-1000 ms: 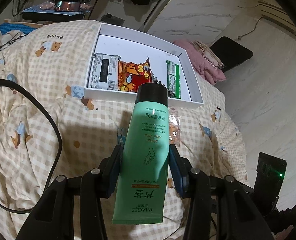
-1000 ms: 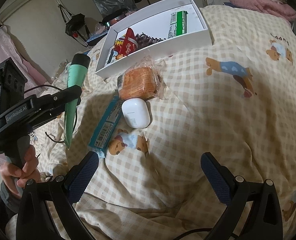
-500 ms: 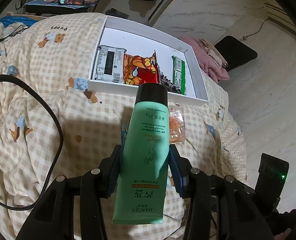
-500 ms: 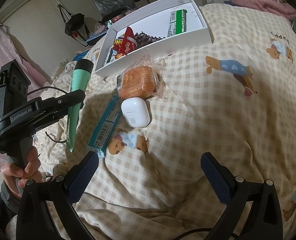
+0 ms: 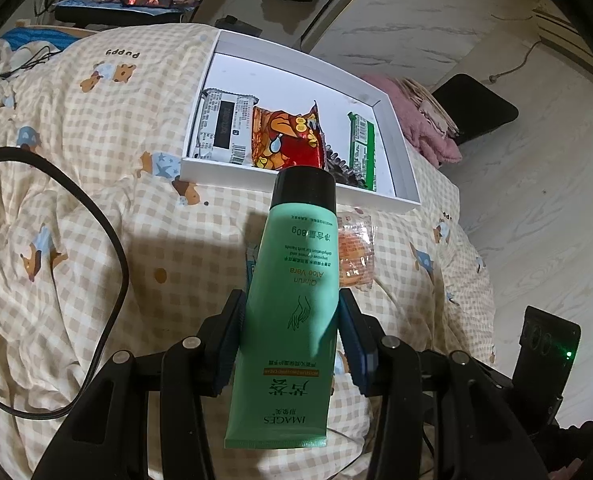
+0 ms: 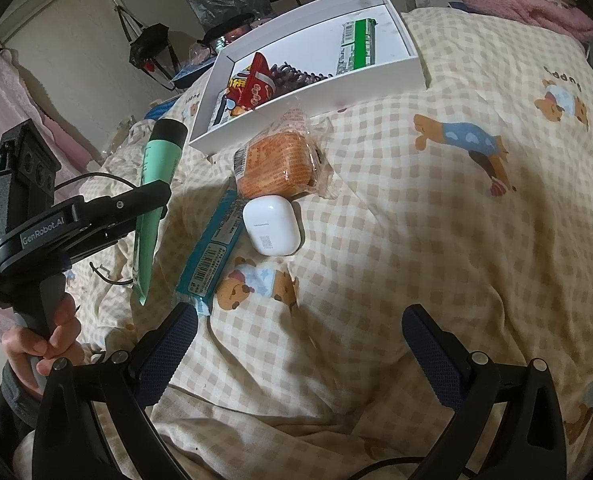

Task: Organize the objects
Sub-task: 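Hold the green tube up with the left tool while the right tool approaches the blue packet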

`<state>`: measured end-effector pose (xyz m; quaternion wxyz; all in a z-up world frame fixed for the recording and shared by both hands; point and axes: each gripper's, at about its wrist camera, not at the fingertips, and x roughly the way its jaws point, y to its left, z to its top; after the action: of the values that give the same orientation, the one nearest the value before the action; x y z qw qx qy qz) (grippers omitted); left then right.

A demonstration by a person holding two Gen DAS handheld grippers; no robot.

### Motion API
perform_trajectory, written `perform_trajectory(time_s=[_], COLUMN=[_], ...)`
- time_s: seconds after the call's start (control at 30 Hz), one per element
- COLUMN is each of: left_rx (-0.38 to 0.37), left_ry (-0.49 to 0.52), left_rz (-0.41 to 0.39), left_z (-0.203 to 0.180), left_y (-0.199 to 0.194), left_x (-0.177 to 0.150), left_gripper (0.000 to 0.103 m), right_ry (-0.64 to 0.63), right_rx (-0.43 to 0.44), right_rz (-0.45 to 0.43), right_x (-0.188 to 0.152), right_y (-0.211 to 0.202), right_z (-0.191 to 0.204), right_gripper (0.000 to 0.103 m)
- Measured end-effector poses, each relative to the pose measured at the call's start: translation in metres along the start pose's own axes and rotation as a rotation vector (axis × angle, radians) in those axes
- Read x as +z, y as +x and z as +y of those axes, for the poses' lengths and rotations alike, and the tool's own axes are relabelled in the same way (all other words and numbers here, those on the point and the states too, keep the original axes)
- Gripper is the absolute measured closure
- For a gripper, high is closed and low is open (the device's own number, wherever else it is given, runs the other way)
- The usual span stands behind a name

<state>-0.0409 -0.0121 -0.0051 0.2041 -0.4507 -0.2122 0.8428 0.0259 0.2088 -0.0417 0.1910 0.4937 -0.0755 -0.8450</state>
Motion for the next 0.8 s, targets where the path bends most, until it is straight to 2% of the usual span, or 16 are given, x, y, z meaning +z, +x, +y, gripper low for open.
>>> perform_trajectory(time_s=[0.3,0.5,0.57,0.63,0.73,0.8], left_rx=[0.006,0.006,0.004,0.002,-0.002,0.000], left_ry=[-0.024,-0.057,-0.075,-0.090,-0.104,-0.111], left_rz=[-0.009,-0.032,-0.034,-0.036,-0.035,-0.031], left_z=[0.004,0.011,0.014,0.017,0.021,0.022], left_y=[-0.003,-0.007,-0.008,-0.008,-0.007,-0.006], left_x=[0.001,0.003,0.003,0.003,0.003,0.003], left_gripper=[0.054,0.054,0.054,0.054,0.054,0.054], right_ry=[-0.025,-0.020,-0.048,-0.102,-0.130,-0.156], right_rx=[0.011,0.046,0.051,0.004,0.060,0.061], right_rz=[0.025,0.075,0.084,0.099,0.142,0.120], right_x=[0.005,0.024,0.031,0.038,0.043,0.045], right_y=[0.003,0.012,0.015,0.021,0.031,0.033], right_z=[0.006,0.007,0.012,0.020,0.029,0.035], right_gripper=[0.000,0.000,0.000,0.000,0.000,0.000])
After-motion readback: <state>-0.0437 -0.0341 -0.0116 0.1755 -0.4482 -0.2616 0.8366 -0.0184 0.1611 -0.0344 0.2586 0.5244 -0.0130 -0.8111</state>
